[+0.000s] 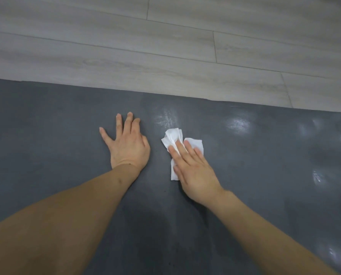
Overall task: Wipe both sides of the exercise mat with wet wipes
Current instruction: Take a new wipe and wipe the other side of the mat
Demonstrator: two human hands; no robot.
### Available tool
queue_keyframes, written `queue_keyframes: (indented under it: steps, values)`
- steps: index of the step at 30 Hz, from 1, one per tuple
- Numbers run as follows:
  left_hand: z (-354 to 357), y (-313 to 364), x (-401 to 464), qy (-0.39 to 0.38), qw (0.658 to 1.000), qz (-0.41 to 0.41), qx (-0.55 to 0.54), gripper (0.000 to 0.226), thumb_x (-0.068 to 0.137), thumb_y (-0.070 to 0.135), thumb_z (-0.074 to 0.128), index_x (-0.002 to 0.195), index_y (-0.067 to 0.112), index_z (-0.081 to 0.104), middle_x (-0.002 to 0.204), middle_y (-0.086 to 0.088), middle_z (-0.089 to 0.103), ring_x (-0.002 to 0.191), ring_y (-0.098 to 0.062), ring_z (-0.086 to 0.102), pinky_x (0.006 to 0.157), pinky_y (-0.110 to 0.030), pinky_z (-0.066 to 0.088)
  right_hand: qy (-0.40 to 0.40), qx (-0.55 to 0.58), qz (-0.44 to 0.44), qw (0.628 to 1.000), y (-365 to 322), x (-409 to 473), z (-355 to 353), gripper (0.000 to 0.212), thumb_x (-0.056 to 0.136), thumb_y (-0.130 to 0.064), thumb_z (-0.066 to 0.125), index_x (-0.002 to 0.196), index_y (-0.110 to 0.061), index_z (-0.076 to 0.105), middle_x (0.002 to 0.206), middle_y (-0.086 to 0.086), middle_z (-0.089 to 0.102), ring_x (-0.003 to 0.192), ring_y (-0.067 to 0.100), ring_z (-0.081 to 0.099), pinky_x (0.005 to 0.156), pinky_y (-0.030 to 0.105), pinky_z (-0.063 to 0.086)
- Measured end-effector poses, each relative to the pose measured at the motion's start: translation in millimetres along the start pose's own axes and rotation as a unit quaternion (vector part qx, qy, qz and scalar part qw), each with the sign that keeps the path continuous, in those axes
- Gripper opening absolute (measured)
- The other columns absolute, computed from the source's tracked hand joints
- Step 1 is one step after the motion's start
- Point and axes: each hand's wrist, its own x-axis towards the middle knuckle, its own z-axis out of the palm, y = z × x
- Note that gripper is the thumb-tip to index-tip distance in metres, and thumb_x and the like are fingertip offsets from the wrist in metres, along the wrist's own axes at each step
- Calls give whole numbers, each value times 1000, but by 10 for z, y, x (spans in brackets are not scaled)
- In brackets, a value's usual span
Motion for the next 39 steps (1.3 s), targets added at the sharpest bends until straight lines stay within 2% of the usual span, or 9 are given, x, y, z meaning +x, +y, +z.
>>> queue_keyframes:
  steps: [9, 15, 20, 22, 26, 29, 32, 34, 39]
  values:
    - [13, -59, -77, 15, 1000, 9, -8, 48, 102, 28, 39, 150, 26, 41, 155, -4, 34, 148, -26, 21, 118, -69, 11, -11, 33, 40, 999, 22, 508, -167, 56, 112, -33, 23, 165, -29, 6, 174, -5, -4, 159, 20, -9, 128, 40, -4]
    - [77, 1, -171, -21, 999, -25, 19, 55, 106, 36, 22, 161, 29, 19, 170, 8, 7, 157, -15, -4, 121, -64, -4, 31, 46, 283, 958, 1959, -632, -459, 56, 111, -34, 21, 165, -28, 6, 174, 1, -4, 159, 24, -1, 128, 42, 5]
    - [128, 60, -165, 9, 1000, -22, 19, 55, 106, 36, 21, 160, 26, 22, 170, 7, 12, 157, -16, -1, 121, -64, -3, 80, 53, 389, 916, 1878, -499, -381, 58, 110, -29, 23, 165, -19, 7, 173, 7, -4, 158, 33, 1, 127, 50, 6]
    - [159, 32, -167, 9, 1000, -20, 23, 55, 106, 36, 21, 160, 27, 22, 170, 8, 12, 157, -15, -1, 121, -64, -3, 87, 62, 341, 934, 1286, -200, -261, 63, 108, -26, 28, 166, -18, 4, 173, 7, -6, 159, 35, -3, 128, 51, 2]
    - [122, -21, -126, -14, 1000, -13, 7, 55, 107, 35, 22, 161, 27, 21, 170, 8, 10, 157, -14, -2, 121, -63, -6, 33, 55, 98, 993, -80, 222, 8, 71, 104, -26, 37, 166, -20, 3, 173, 3, -8, 159, 29, -12, 127, 48, -7]
    - [95, -104, -95, -39, 999, 6, 5, 55, 108, 36, 24, 162, 26, 18, 171, 8, 6, 157, -15, -5, 120, -63, -8, 26, 32, 57, 998, 128, 105, -50, 65, 107, -25, 32, 166, -26, 3, 174, 0, -4, 159, 22, -9, 128, 41, -6]
    - [88, -129, -83, -55, 998, 14, 16, 57, 108, 38, 24, 163, 25, 15, 171, 8, 4, 157, -16, -6, 119, -63, -9, 46, -18, 175, 983, 1104, -311, -237, 67, 104, -15, 34, 166, -17, 9, 173, 10, 6, 159, 31, 6, 127, 47, 12]
    - [75, -123, -72, -65, 998, 15, 18, 58, 108, 39, 22, 163, 25, 13, 171, 7, 2, 157, -17, -7, 119, -63, -9, 54, 28, 295, 953, 1597, -617, -348, 60, 109, -22, 26, 165, -19, 6, 173, 10, 1, 159, 30, 4, 127, 46, 11]
    - [-46, -241, -157, -84, 995, 60, -12, 55, 109, 33, 27, 162, 19, 20, 171, 3, 6, 157, -20, -1, 124, -57, -1, 64, 64, 373, 923, 1158, -288, -269, 62, 109, -28, 23, 165, -17, -1, 173, 10, -9, 159, 34, -4, 128, 49, 3]
